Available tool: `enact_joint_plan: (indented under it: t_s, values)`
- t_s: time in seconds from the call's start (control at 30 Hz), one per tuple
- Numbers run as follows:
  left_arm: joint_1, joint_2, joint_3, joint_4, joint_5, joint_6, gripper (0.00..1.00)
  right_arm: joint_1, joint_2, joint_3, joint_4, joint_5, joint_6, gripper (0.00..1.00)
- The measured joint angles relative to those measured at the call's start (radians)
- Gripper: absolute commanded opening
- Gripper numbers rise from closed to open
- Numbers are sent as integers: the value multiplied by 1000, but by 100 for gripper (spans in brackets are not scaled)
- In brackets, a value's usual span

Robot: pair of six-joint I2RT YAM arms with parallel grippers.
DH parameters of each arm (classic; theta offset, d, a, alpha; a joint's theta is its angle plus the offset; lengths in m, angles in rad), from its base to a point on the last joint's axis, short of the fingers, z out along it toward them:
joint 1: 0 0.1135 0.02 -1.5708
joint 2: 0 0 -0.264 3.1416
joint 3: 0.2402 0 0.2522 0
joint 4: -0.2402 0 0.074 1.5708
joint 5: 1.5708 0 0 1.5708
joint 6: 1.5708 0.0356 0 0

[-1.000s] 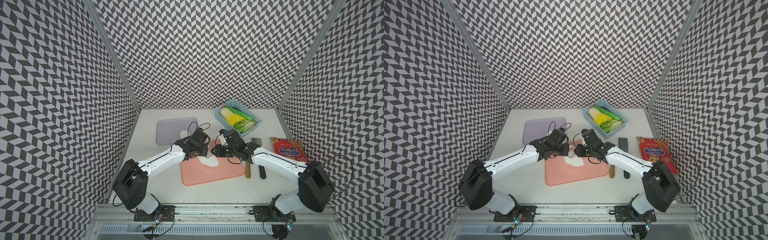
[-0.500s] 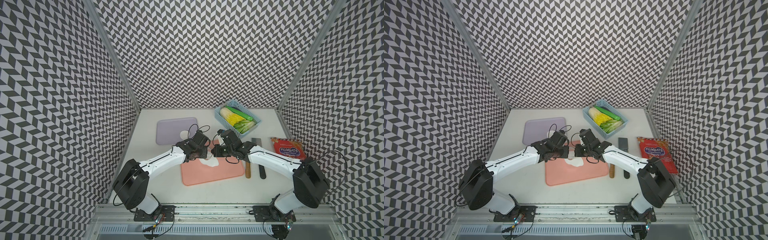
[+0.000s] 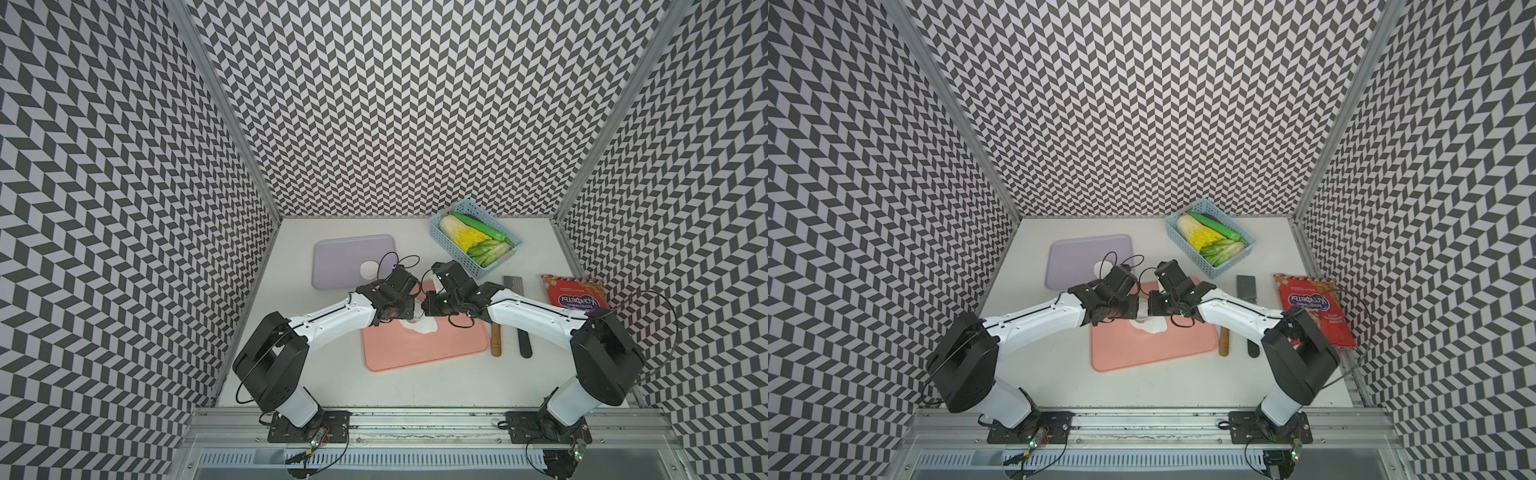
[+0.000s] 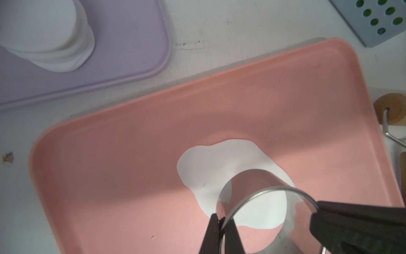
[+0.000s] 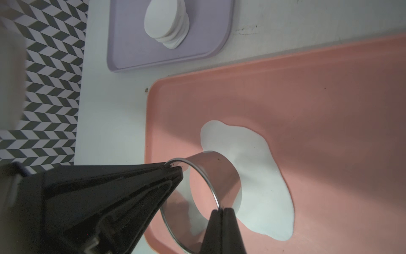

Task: Roll out the dumpling wrappers from the dough
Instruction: Press the dumpling wrapper on the work surface.

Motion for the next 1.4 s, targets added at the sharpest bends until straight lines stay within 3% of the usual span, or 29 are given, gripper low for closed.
enact_joint_plan:
  t_s: [0.67,1.4]
  values:
    - [13,127,14,78,40,15,0,-47,85,-2,13,-28,-4,0]
    - [53,169,31,76,93,31,0,-64,134,4,54,-68,-4,0]
